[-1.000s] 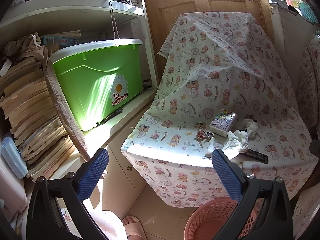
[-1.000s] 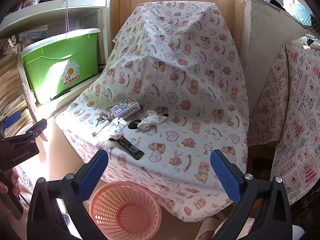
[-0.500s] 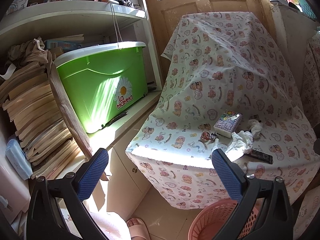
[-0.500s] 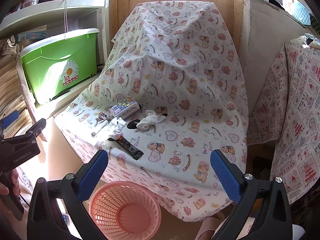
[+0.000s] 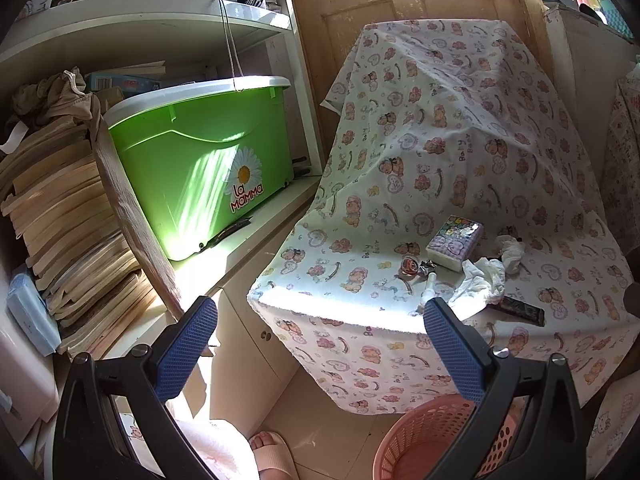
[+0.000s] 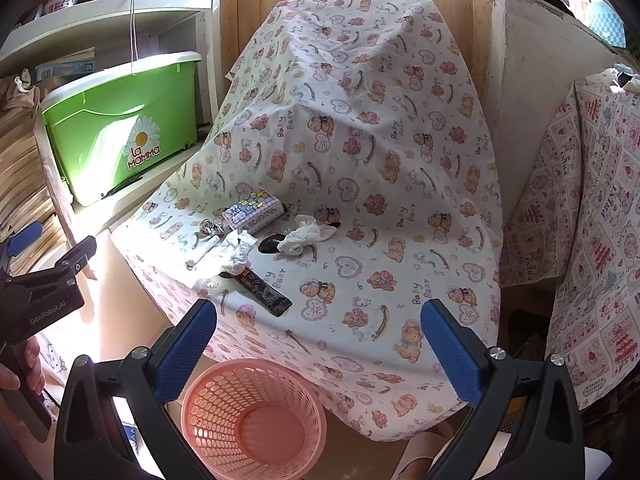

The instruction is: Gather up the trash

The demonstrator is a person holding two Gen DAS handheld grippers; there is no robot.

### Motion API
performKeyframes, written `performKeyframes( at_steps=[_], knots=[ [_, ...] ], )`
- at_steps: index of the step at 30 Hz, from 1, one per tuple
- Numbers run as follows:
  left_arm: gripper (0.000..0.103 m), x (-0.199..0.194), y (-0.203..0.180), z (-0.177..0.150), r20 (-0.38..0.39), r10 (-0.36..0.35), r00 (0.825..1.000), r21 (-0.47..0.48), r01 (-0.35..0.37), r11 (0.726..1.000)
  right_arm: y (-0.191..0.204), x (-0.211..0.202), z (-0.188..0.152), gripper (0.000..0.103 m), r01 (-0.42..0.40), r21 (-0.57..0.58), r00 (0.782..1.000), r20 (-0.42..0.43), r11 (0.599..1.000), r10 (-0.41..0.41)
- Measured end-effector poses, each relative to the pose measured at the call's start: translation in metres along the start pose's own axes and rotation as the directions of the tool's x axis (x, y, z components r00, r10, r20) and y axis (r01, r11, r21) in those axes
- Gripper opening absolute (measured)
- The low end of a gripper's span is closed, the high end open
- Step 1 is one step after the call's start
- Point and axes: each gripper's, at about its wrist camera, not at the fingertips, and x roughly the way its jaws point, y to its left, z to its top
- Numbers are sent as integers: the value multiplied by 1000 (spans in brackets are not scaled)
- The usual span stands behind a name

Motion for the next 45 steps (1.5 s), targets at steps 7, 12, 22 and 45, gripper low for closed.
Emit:
performKeyframes(
  at_steps=[7, 12, 22, 45],
  knots=[
    [102, 1, 0, 0, -2, 1, 1000, 3, -1, 1000, 2, 2, -1, 102, -9, -5, 1000, -1, 1000, 9],
    [102, 2, 0, 0, 3, 4, 1000, 6, -5, 1000, 4, 2, -2, 102, -12, -15, 1000, -2, 1000, 12],
    [102, -1, -2, -1, 19, 21, 1000, 26, -21, 999, 3, 2, -2, 102, -13, -12, 1000, -3, 1000, 13],
    [102, 1, -6, -1, 5, 23, 1000, 31, -23, 999, 10, 6, -7, 102, -34, -24, 999, -26, 999, 33]
  ],
)
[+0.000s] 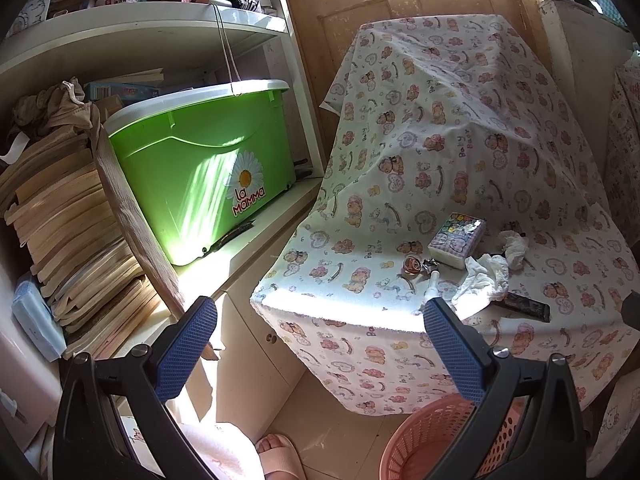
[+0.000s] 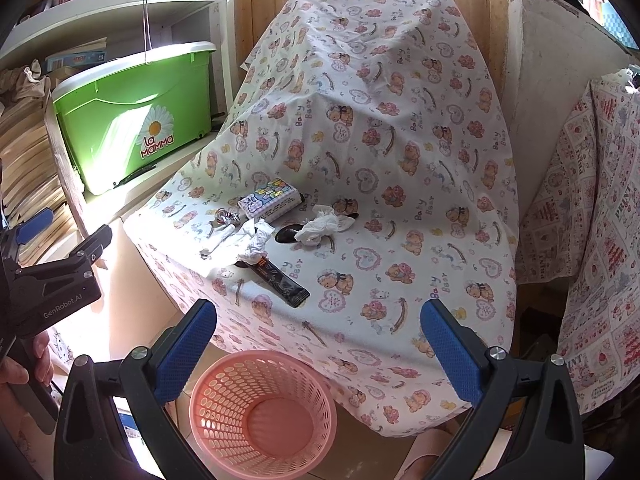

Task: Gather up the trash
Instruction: 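Move both tools toward the items on the patterned cloth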

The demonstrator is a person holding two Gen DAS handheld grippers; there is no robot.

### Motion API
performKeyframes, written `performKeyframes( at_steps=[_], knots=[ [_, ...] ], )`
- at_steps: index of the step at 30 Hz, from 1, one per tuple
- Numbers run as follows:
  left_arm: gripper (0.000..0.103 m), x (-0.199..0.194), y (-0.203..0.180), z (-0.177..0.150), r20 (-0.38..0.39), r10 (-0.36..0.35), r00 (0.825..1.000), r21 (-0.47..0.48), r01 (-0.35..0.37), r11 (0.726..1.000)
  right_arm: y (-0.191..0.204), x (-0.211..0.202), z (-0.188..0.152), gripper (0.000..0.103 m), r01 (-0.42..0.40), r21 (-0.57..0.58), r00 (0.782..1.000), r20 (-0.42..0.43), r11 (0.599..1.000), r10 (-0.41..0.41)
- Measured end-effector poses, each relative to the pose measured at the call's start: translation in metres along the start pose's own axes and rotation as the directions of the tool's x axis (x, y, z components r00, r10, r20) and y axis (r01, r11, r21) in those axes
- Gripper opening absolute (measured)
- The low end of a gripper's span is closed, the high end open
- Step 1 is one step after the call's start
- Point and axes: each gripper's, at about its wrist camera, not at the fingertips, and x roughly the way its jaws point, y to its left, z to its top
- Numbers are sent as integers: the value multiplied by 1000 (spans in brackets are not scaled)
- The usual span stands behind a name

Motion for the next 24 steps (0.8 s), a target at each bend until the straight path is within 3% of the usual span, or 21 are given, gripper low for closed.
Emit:
performKeyframes(
  at_steps=[6, 8, 14, 17, 19, 24],
  knots=[
    [102, 7, -3, -4, -37, 21, 999, 2, -21, 1000, 0, 3, -1, 102, -12, 0, 1000, -22, 1000, 12],
    [102, 14, -6, -7, -81, 1, 997, 17, 0, 1000, -1, 9, 0, 102, -25, 9, 998, -49, 1000, 26],
    [102, 21, -12, -11, -105, -15, 994, 37, 19, 999, -6, 24, 1, 102, -31, 7, 994, -108, 999, 31],
    [102, 28, -10, -14, -160, -55, 986, -15, 53, 998, -1, 31, -1, 102, -61, -16, 987, -148, 998, 58],
    [102, 34, -6, -17, -195, -40, 980, -56, 29, 998, 1, 33, -1, 102, -75, -11, 984, -160, 997, 72],
    [100, 40, 0, -19, -236, -85, 968, -102, 62, 993, 4, 40, 0, 102, -60, -24, 983, -173, 998, 55]
  ],
)
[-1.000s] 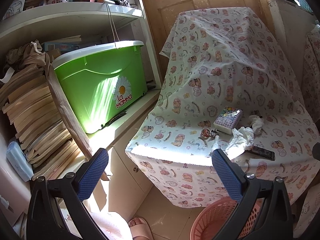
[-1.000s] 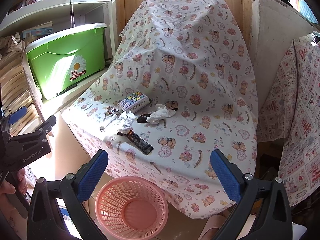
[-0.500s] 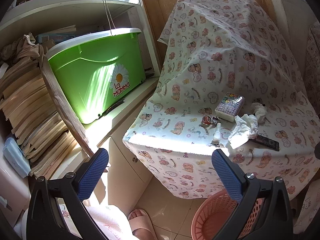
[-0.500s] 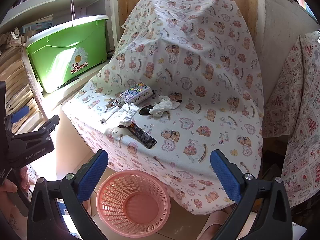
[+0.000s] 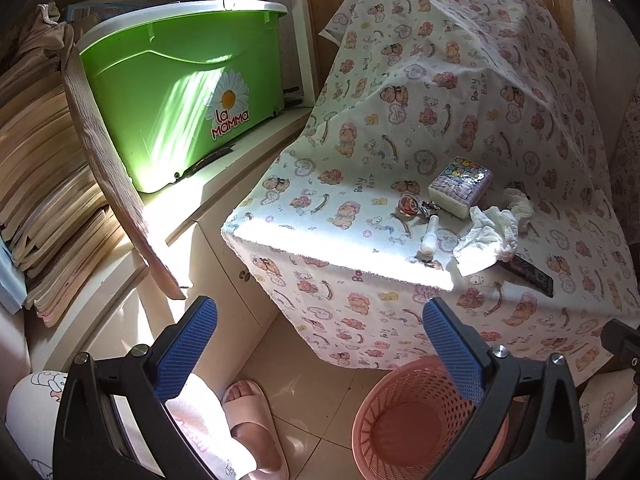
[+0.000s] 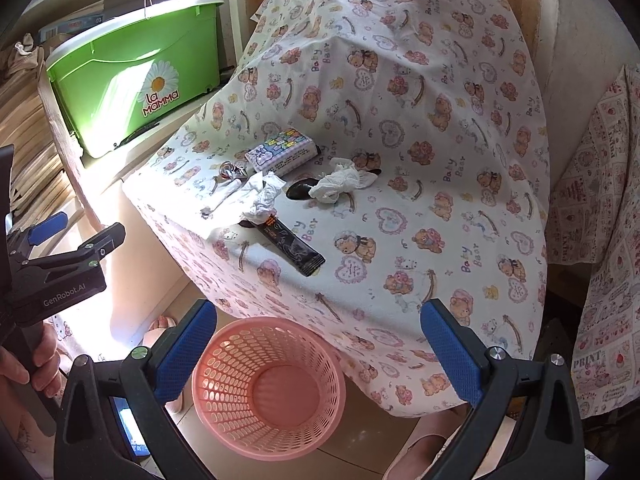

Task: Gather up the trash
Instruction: 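Move both tools toward the items on the patterned cloth, then grasp the white crumpled tissue with the left tool while the right tool grasps the black-orange packet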

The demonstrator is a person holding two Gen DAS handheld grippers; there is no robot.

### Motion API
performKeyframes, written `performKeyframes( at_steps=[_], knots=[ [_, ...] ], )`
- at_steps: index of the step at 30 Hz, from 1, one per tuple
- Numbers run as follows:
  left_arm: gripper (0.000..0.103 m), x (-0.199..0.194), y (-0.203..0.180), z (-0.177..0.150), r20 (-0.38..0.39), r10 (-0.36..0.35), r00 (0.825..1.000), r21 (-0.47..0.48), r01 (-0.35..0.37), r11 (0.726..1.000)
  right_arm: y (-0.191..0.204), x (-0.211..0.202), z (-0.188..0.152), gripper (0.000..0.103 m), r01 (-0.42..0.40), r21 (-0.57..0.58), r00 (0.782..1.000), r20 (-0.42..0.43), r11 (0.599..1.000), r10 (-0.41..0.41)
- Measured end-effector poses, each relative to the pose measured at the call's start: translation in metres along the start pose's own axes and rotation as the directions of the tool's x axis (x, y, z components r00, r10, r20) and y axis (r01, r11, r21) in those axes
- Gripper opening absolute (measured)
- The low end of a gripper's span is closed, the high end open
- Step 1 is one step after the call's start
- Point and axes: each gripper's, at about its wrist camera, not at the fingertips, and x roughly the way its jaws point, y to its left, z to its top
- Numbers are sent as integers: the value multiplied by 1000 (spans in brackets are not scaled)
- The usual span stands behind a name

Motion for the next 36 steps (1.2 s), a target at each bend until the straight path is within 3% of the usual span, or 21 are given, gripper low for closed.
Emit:
performKeyframes(
  at_steps=[5, 9, 12, 15, 17, 20, 22, 24, 25, 26, 28, 30, 33, 35, 36],
  knots=[
    [87, 4, 2, 1, -40, -76, 996, -13, 76, 997, -3, 6, 3, 101, -28, 26, 999, -22, 999, 29],
    [77, 8, -6, 9, -64, -121, 991, 4, 121, 993, -6, 10, 9, 90, -50, 25, 998, -30, 998, 51],
    [75, 13, -23, 23, -98, -100, 990, 79, 107, 991, -9, 16, 22, 78, -72, 16, 996, -51, 997, 72],
    [65, 21, -40, 33, -145, -178, 973, 128, 197, 972, -13, 30, 36, 70, -98, 2, 991, -95, 995, 98],
    [52, 28, -55, 41, -196, -243, 950, 147, 273, 951, -15, 43, 42, 63, -112, -8, 985, -131, 994, 110],
    [44, 34, -73, 51, -219, -298, 929, 150, 334, 931, -19, 61, 48, 57, -120, -12, 978, -174, 993, 116],
    [44, 37, -84, 56, -235, -317, 919, 154, 358, 921, -26, 69, 51, 56, -116, 5, 979, -168, 993, 115],
    [52, 43, -98, 60, -267, -332, 905, 155, 380, 912, -32, 74, 53, 56, -95, 13, 983, -155, 995, 96],
    [64, 46, -103, 61, -275, -327, 904, 149, 377, 914, -36, 76, 53, 56, -79, 16, 985, -153, 997, 81],
    [68, 48, -108, 62, -274, -328, 904, 136, 374, 917, -39, 78, 53, 56, -68, 23, 985, -155, 997, 71],
    [68, 53, -117, 63, -278, -327, 903, 135, 374, 918, -43, 79, 55, 56, -71, 34, 985, -155, 997, 76],
    [67, 59, -124, 65, -273, -298, 915, 149, 346, 926, -47, 74, 59, 55, -59, 42, 989, -134, 997, 64],
    [52, 75, -123, 66, -280, -281, 918, 129, 327, 936, -55, 68, 62, 55, -41, 63, 993, -106, 997, 48],
    [29, 83, -121, 65, -307, -310, 900, 99, 354, 930, -60, 65, 63, 55, -33, 76, 995, -95, 997, 40],
    [23, 86, -121, 65, -317, -330, 889, 85, 373, 924, -61, 65, 64, 55, -37, 81, 995, -94, 996, 44]
  ],
)
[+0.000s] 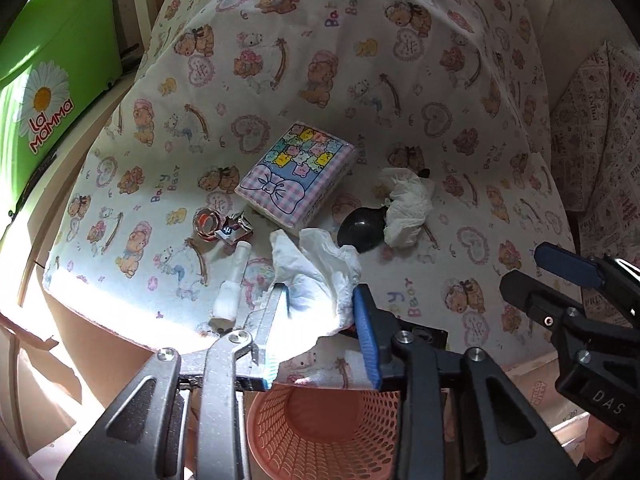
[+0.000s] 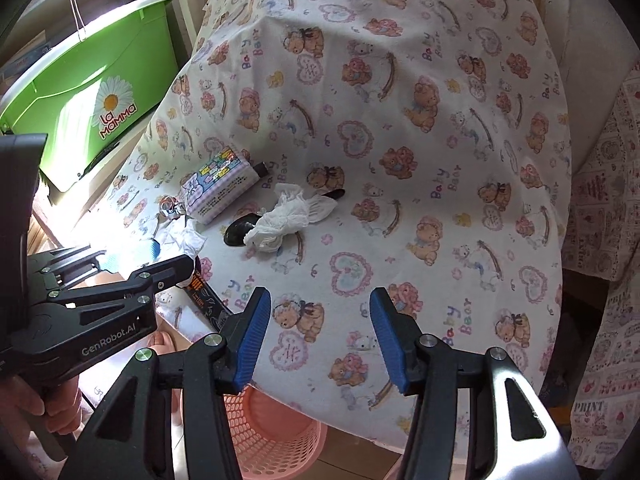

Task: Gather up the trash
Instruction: 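Grasp the white crumpled tissue with the left tool while the right tool grasps the black-orange packet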

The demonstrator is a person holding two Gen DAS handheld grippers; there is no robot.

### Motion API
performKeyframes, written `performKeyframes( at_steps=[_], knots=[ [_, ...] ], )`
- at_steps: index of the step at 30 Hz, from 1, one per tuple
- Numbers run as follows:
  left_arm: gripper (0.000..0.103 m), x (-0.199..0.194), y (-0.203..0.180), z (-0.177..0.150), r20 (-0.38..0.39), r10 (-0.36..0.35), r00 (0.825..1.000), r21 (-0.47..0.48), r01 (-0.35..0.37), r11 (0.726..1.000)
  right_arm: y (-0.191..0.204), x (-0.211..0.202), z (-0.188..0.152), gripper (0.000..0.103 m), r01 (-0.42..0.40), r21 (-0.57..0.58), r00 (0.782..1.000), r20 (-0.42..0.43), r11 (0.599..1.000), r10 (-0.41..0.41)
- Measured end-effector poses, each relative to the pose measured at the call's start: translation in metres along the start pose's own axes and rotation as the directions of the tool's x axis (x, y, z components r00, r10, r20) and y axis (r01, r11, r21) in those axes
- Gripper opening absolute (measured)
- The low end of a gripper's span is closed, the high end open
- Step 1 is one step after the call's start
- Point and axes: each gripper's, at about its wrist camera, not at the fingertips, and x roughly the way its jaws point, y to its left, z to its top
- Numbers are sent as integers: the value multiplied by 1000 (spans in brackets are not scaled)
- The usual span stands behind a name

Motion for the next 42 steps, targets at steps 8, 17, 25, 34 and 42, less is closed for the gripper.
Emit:
performKeyframes(
  at_steps=[8, 17, 25, 34, 42],
  knots=[
    [11, -20, 6, 1, 41, -63, 997, 14, 63, 998, 6, 2, -8, 55, -18, -19, 1000, -10, 1000, 18],
    [12, -50, 54, -19, 107, -41, 993, -98, 51, 994, 51, 10, -16, 69, -70, -158, 997, 25, 985, 75],
    [12, -64, 94, -15, 114, 31, 993, -225, -5, 974, 87, 41, -18, 69, -10, -277, 1000, -9, 961, 8],
    [12, -67, 89, -20, 128, 49, 991, -188, -24, 982, 95, 51, -20, 26, -31, -256, 999, -15, 966, 28],
    [12, -66, 84, -24, 127, 33, 991, -174, -11, 985, 95, 38, -18, 19, -36, -239, 999, 29, 970, 44]
  ],
)
